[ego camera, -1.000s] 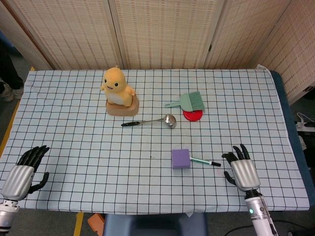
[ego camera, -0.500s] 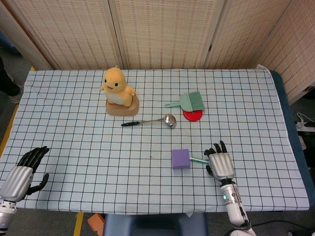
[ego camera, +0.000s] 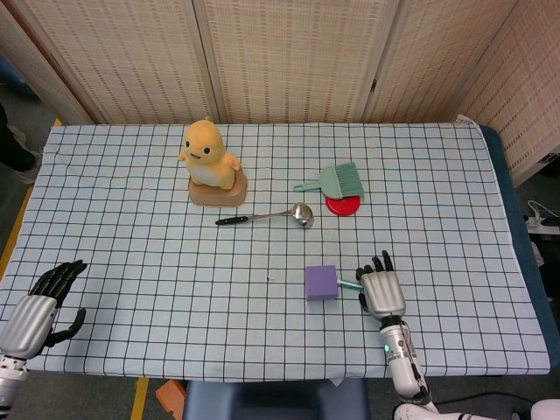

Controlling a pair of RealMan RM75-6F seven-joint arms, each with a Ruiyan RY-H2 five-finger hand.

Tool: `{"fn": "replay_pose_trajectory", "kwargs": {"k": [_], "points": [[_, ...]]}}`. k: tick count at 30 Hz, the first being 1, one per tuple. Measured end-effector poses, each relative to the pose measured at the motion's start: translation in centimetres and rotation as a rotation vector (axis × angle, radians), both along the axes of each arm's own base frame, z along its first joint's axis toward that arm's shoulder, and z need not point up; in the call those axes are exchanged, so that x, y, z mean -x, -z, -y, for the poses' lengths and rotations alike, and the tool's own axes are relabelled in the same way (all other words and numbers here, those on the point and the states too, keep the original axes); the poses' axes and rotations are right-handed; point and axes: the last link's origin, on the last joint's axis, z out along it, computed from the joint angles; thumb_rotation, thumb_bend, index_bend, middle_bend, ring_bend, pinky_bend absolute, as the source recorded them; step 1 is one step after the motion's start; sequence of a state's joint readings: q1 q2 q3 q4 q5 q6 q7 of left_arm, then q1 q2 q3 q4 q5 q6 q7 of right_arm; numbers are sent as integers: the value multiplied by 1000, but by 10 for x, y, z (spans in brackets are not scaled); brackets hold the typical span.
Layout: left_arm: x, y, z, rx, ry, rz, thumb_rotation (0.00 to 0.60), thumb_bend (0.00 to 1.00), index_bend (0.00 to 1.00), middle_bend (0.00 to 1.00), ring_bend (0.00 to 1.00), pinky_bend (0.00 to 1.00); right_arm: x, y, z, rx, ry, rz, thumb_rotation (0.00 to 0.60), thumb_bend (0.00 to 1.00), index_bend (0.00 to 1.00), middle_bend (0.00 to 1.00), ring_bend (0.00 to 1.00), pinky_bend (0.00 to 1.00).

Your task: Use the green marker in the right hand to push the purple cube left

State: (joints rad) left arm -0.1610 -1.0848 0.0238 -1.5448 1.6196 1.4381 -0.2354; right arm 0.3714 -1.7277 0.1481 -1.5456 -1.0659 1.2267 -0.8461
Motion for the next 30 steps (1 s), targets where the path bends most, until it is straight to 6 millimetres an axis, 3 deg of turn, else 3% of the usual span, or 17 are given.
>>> {"fn": "replay_pose_trajectory", "kwargs": {"k": [30], "points": [[2, -3, -1, 13, 4, 23, 600, 482, 0, 8, 0, 84, -14, 14, -4, -28, -1, -66, 600, 296, 493, 441, 200, 58]]}}
